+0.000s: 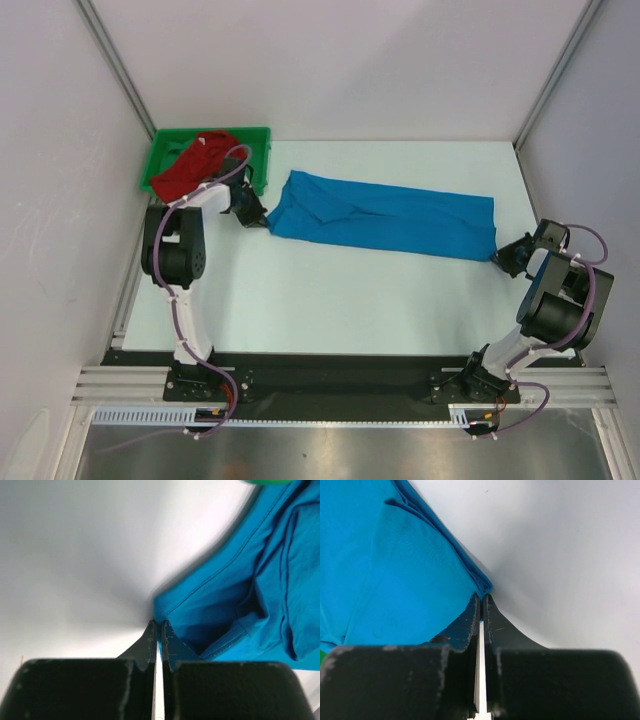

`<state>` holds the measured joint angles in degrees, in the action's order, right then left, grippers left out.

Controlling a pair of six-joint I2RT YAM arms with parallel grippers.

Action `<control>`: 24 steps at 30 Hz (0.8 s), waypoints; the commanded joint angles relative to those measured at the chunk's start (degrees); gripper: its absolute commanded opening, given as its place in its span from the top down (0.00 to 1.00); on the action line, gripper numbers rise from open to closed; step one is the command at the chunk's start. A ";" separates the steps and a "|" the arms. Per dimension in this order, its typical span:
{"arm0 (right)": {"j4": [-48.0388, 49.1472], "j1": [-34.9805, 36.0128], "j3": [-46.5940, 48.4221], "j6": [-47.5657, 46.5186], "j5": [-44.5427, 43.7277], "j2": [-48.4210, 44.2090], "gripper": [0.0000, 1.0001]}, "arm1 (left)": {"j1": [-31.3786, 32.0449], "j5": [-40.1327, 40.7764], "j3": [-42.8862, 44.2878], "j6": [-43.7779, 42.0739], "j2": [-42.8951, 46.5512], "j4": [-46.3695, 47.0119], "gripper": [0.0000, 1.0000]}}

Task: Fold and stack the t-shirts
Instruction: Fold the tshirt

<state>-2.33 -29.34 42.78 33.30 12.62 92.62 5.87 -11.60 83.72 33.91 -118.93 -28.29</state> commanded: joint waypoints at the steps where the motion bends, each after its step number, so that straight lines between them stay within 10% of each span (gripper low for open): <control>1: -1.45 -0.54 1.16 -2.80 -6.64 1.07 1.00 | -1.12 1.93 2.15 -3.76 -0.51 -3.17 1.00; 14: -2.16 0.16 2.04 -3.68 -5.24 0.81 1.00 | -1.12 -0.06 -10.41 -4.12 16.71 3.93 0.44; 20: -1.89 0.25 2.21 -3.94 -4.98 0.81 0.99 | 2.12 -12.04 -9.28 -5.96 12.33 8.43 0.53; 24: -4.86 0.69 3.71 -4.73 -6.20 -0.06 0.76 | 5.81 -10.65 -8.40 -4.47 11.79 9.31 0.62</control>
<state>-4.05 -28.73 44.21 30.94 10.76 92.73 8.71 -19.90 73.28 29.93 -106.98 -21.50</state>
